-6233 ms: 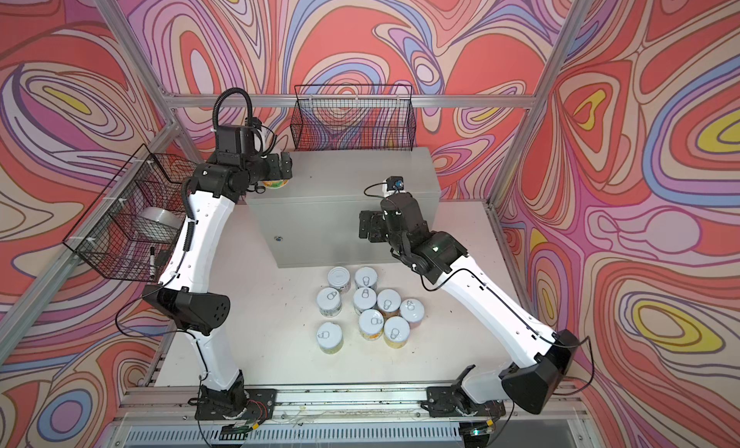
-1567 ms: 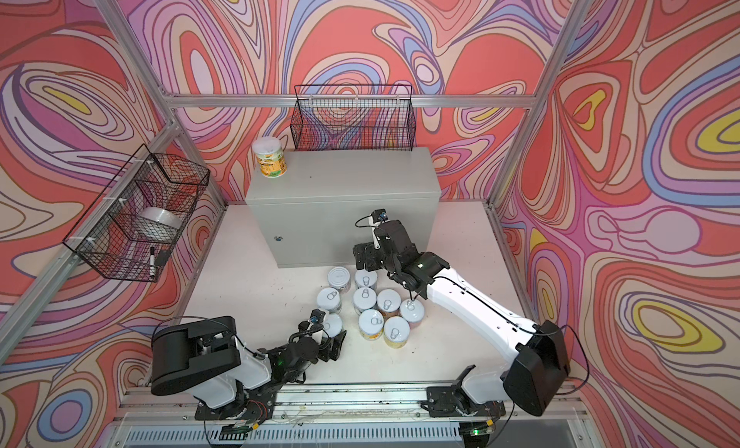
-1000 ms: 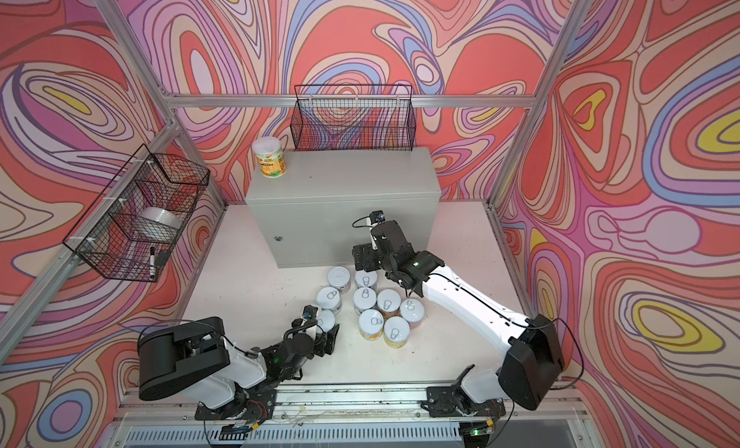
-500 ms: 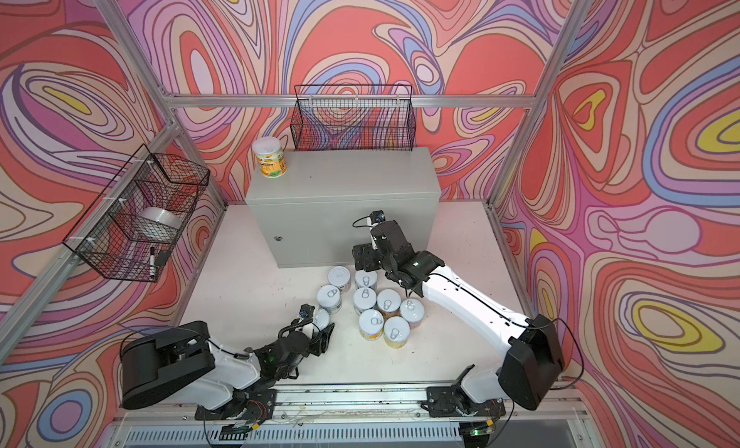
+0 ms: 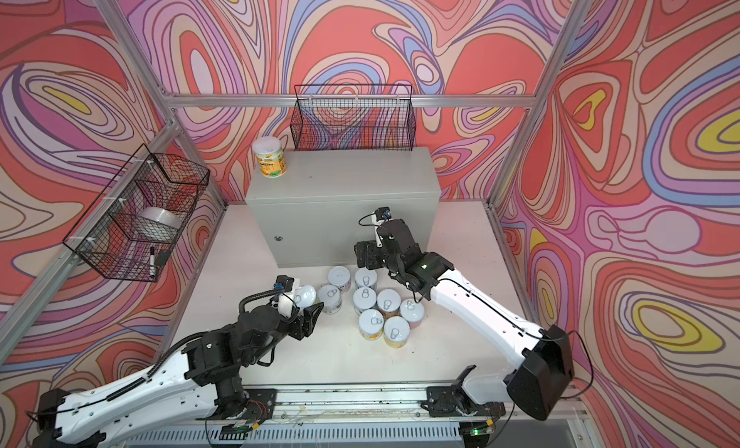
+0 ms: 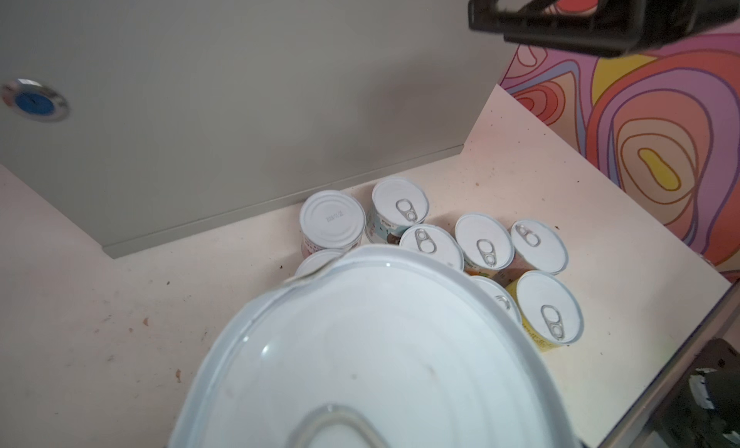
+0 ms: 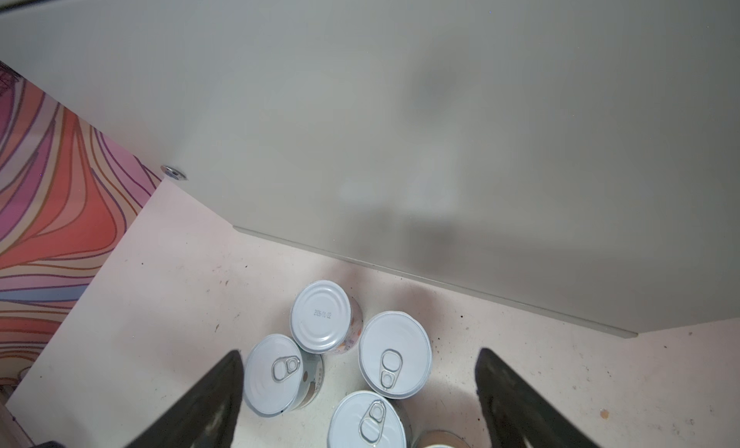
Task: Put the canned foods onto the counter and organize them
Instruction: 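Lift the held can up over the grey box top with the left gripper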
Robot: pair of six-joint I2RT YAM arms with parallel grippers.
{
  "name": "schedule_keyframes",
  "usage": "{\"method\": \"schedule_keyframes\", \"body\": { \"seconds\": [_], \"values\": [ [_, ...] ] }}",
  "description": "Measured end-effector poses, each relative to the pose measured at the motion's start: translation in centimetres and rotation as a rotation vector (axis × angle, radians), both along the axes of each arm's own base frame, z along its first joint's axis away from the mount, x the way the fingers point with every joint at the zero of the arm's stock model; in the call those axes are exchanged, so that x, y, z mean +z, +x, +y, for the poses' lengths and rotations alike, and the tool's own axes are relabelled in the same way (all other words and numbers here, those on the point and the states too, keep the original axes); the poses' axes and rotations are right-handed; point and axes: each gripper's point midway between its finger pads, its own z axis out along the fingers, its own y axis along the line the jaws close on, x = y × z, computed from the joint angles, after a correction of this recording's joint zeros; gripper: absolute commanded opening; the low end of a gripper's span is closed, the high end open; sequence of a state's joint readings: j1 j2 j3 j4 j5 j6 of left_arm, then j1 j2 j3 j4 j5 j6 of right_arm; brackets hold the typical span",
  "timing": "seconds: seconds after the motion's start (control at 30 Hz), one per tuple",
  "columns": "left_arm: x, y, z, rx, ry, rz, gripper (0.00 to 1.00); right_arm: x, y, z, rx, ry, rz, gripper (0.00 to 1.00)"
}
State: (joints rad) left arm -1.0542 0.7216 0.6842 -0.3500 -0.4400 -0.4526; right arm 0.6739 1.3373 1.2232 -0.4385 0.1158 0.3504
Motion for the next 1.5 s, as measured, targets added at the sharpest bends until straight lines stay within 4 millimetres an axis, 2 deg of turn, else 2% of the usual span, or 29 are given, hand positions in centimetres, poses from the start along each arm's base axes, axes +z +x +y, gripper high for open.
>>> {"method": "schedule_keyframes", "body": {
  "seconds": [0.13,0.23,0.37,0.5,0.57,0.67,0.87,0.97,1.3,1.5],
  "values": [
    [5.9,0.4,1.1,0.031,0.049,-0.043,0.00,2.6,0.0,0.0,-0.002,0.036,-0.040,0.93],
    [9.7,1.7,2.3,0.073,0.089,-0.072,0.00,4.6,-0.1,-0.2,-0.004,0.057,-0.067,0.93],
    [14.5,4.7,4.8,0.170,0.106,-0.107,0.00,6.8,-0.2,-0.2,-0.005,0.080,-0.099,0.93],
    [17.6,8.2,7.4,0.258,0.108,-0.107,0.00,8.9,-0.1,-0.5,-0.012,0.091,-0.135,0.93],
    [18.2,9.8,8.0,0.279,0.113,-0.102,0.00,9.9,-0.2,-0.6,-0.013,0.093,-0.153,0.93],
    [18.2,11.9,8.2,0.280,0.118,-0.078,0.00,11.6,-0.2,-0.7,-0.013,0.104,-0.184,0.93],
    [16.0,15.7,9.5,0.304,0.130,-0.005,0.00,13.6,-0.2,-0.9,-0.015,0.111,-0.230,0.93],
    [15.5,17.1,10.1,0.314,0.133,0.017,0.00,13.7,0.1,-0.9,-0.020,0.103,-0.237,0.93],
    [18.2,20.2,9.7,0.302,0.125,-0.041,0.00,13.2,0.7,-1.2,-0.040,0.062,-0.241,0.93],
    [17.6,22.4,10.1,0.315,0.139,-0.027,0.00,14.1,0.7,-1.5,-0.055,0.061,-0.263,0.93]
  ]
}}
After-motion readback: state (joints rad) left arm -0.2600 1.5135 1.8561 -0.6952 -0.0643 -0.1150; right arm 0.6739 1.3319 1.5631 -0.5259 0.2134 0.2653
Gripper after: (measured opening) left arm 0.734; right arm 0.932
